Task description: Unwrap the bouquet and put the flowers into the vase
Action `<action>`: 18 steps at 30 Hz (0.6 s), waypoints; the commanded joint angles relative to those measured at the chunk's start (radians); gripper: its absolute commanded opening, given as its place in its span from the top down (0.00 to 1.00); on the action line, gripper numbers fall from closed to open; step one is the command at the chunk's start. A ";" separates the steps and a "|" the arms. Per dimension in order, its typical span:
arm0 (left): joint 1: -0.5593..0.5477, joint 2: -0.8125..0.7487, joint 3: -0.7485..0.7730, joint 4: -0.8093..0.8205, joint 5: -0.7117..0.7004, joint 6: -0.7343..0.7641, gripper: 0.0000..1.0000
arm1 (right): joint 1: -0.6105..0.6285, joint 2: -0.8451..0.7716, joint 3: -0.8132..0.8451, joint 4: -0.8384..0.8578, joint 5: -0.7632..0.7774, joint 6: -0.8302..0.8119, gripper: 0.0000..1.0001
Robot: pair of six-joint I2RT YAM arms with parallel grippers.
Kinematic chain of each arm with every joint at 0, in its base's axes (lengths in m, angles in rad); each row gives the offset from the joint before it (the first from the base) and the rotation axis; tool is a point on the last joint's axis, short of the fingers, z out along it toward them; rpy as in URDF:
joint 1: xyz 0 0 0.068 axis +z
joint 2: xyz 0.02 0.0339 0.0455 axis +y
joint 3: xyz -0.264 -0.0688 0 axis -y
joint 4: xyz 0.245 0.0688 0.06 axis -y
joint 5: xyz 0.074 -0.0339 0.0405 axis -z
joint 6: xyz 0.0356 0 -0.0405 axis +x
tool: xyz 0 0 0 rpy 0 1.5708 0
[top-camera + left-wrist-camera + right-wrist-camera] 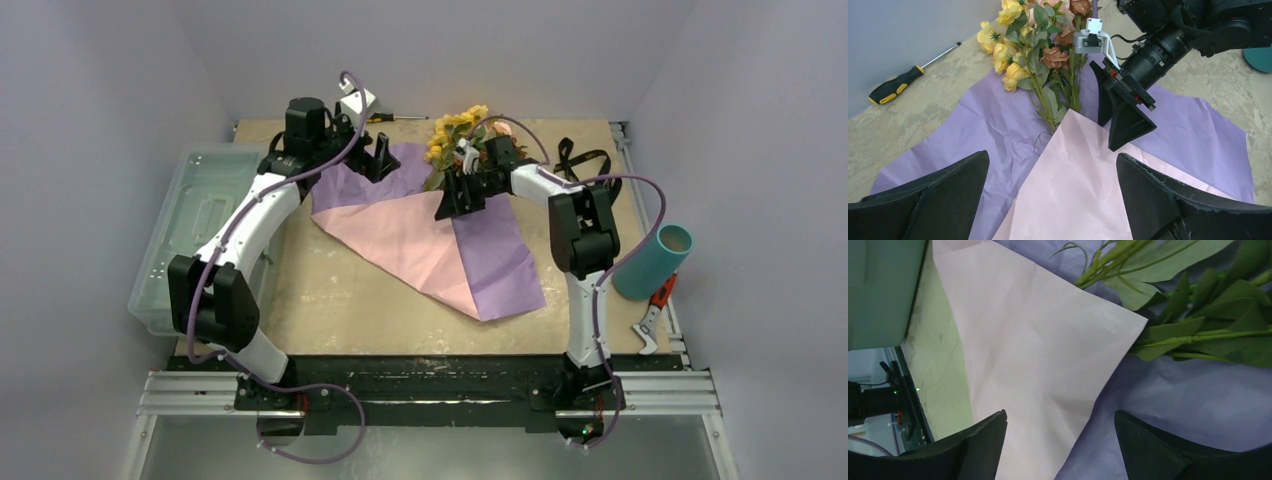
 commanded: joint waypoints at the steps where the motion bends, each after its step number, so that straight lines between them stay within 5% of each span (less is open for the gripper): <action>1: -0.002 -0.053 0.026 -0.006 -0.011 -0.010 0.01 | 0.019 -0.012 0.008 0.056 -0.078 0.026 0.18; 10: 0.076 -0.016 0.091 0.001 -0.005 -0.152 0.01 | 0.093 -0.163 -0.105 0.093 -0.224 -0.028 0.28; 18: 0.125 -0.012 0.111 0.010 0.002 -0.231 0.02 | 0.197 -0.263 -0.123 -0.016 -0.223 -0.231 0.29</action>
